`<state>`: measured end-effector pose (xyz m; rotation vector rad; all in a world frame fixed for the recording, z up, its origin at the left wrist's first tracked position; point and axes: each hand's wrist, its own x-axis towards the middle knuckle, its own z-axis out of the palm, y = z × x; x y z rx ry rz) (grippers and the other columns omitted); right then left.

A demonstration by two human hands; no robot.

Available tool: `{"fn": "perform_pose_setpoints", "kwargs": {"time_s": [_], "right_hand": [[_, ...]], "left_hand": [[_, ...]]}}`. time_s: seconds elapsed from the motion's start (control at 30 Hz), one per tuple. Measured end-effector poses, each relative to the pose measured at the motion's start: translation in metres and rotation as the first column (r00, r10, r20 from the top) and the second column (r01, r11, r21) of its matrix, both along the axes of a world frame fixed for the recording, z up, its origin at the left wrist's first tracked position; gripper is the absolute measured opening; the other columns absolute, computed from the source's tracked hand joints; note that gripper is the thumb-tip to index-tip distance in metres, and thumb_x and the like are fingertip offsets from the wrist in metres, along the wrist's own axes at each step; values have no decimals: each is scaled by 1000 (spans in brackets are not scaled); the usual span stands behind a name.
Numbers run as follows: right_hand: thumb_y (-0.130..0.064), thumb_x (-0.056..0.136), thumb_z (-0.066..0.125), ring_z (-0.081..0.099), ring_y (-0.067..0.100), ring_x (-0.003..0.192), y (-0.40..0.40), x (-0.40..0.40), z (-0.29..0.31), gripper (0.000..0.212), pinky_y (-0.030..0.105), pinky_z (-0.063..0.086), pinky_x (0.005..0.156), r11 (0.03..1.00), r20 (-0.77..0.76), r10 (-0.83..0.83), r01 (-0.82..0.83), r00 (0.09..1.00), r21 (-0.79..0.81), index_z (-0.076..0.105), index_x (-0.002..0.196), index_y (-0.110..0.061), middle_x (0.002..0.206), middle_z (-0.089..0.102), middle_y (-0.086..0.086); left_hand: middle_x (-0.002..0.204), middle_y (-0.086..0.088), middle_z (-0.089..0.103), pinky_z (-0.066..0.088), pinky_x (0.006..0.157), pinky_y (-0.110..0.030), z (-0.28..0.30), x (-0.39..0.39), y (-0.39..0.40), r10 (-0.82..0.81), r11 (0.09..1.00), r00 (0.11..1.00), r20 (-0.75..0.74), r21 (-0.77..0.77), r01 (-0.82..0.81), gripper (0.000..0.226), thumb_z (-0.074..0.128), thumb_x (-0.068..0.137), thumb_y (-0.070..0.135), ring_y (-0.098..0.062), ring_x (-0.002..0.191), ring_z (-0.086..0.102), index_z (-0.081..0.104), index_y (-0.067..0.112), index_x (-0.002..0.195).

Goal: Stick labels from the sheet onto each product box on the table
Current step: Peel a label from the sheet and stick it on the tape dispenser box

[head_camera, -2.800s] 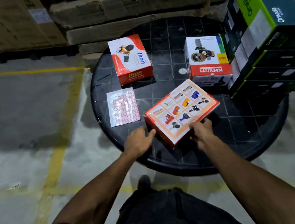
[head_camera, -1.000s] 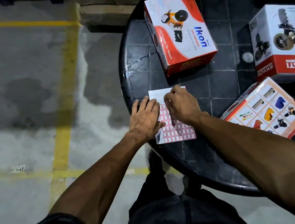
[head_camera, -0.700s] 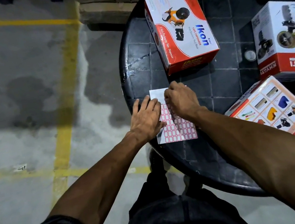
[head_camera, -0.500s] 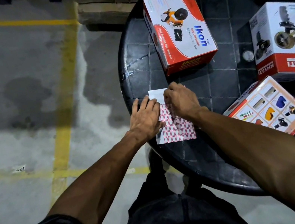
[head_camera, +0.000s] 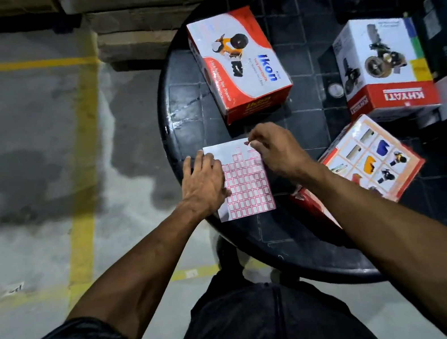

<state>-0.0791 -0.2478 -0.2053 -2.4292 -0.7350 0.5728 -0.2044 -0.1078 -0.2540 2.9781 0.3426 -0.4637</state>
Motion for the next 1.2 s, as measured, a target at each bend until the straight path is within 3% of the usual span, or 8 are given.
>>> {"fn": "perform_pose_setpoints", "kwargs": {"time_s": [0.2,0.37,0.43,0.53,0.7,0.87,1.07,1.2], "right_hand": [[-17,95,55,53,11,93,-74,-10,17,13,22,37,79,983,82,-175,169,981,73,65,103,-14,102,58,-2],[-18,96,54,53,12,95,-131,-21,15,18,25,37,82,969,76,-245,244,967,28,64,111,-13,113,62,5],[-20,97,53,53,13,99,-151,-28,13,21,27,39,86,974,71,-228,228,971,11,62,115,-14,117,61,5],[-20,96,54,54,24,113,-182,-39,12,29,40,44,97,978,105,-206,207,973,-6,59,124,-12,124,58,8],[-16,90,57,46,30,122,-234,-55,11,41,42,39,102,952,165,-298,305,940,-19,54,131,-10,132,50,11],[-15,90,54,41,26,125,-264,-64,9,50,42,43,100,965,28,-261,260,965,18,44,139,-15,136,41,7],[-16,90,57,40,22,130,-278,-60,12,58,42,40,106,990,-44,-112,115,993,82,37,145,-20,143,40,5],[-23,89,65,36,20,136,-286,-54,13,70,45,39,105,1000,-32,-8,8,999,14,29,150,-21,149,38,2]], "left_hand": [[141,-9,44,11,116,-51,12,5,-9,-57,997,996,-68,51,61,58,59,87,50,-28,142,23,44,16,132],[140,-11,44,18,114,-49,23,8,-36,-83,991,994,-71,99,90,54,55,89,42,-30,138,30,44,14,134],[141,-11,44,27,110,-46,28,12,-56,-96,995,995,-29,16,96,53,54,90,38,-30,133,37,44,13,135],[146,-10,39,42,101,-40,37,17,-93,-75,949,996,46,-305,86,58,59,87,26,-31,129,43,40,13,141],[154,-14,31,33,112,-35,36,18,-144,-119,863,993,-17,-496,95,80,65,87,21,-29,139,35,20,21,154],[135,-10,56,46,98,-39,41,-4,-180,46,898,999,26,-438,-29,71,64,92,27,-26,114,59,25,24,152],[125,-13,64,50,88,-42,47,-36,-220,152,951,986,72,-281,-127,56,52,99,33,-33,105,64,30,23,149],[116,-14,67,52,80,-43,45,-48,-240,221,959,973,63,-199,-205,52,45,102,35,-34,97,65,27,24,149]]}}
